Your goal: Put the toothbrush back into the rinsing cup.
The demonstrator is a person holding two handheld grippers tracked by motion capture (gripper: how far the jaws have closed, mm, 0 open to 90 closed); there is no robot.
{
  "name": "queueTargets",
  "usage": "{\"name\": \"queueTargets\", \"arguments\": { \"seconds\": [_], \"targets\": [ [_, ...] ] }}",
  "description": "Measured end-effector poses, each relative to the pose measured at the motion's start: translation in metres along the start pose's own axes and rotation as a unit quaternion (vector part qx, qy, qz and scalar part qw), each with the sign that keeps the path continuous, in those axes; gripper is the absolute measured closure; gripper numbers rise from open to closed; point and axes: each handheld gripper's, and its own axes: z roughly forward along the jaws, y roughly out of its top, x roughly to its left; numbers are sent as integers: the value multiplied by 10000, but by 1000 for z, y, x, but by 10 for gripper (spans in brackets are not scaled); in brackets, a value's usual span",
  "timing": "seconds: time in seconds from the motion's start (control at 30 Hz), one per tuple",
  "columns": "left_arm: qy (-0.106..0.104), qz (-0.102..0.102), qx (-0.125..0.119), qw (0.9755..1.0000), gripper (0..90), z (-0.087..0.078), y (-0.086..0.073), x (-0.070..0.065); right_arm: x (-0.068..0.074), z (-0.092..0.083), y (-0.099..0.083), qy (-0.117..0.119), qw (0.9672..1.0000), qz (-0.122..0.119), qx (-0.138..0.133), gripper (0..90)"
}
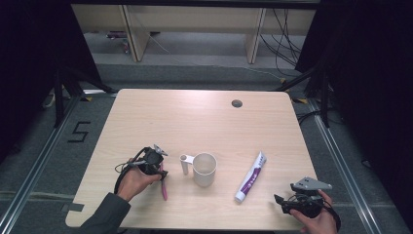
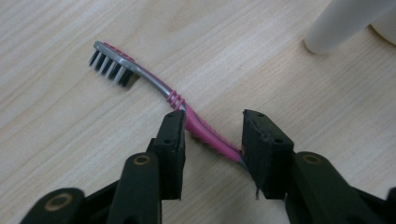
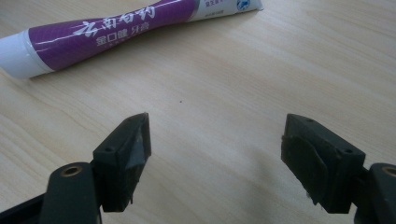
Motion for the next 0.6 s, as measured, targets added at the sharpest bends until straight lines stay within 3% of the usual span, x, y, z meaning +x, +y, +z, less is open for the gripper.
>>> {"name": "queueTargets", "arguments": {
  "seconds": [0.07, 0.13, 0.3, 0.43, 0.47, 0.6],
  "targets": [
    [11, 92, 90, 9999, 628, -1, 1, 0, 2, 1, -1, 46, 9999, 147, 18, 249],
    [-2, 164, 129, 9998, 650, -1, 2, 1, 0, 0, 0, 30, 10000, -6, -12, 249],
    [-40, 206, 330, 9992, 698, -3, 2, 5, 1, -1, 0, -6, 10000, 50, 54, 249],
    [-59, 280, 508, 9983, 745, -3, 1, 9, 1, 0, 1, 105, 9999, 63, 37, 249],
    [-76, 384, 635, 9972, 756, -3, 1, 12, 2, 1, 0, 123, 9999, 86, -29, 249],
    [-118, 462, 846, 9953, 787, -2, 4, 16, 5, 0, 0, 183, 9994, 285, 100, 249]
  ]
}}
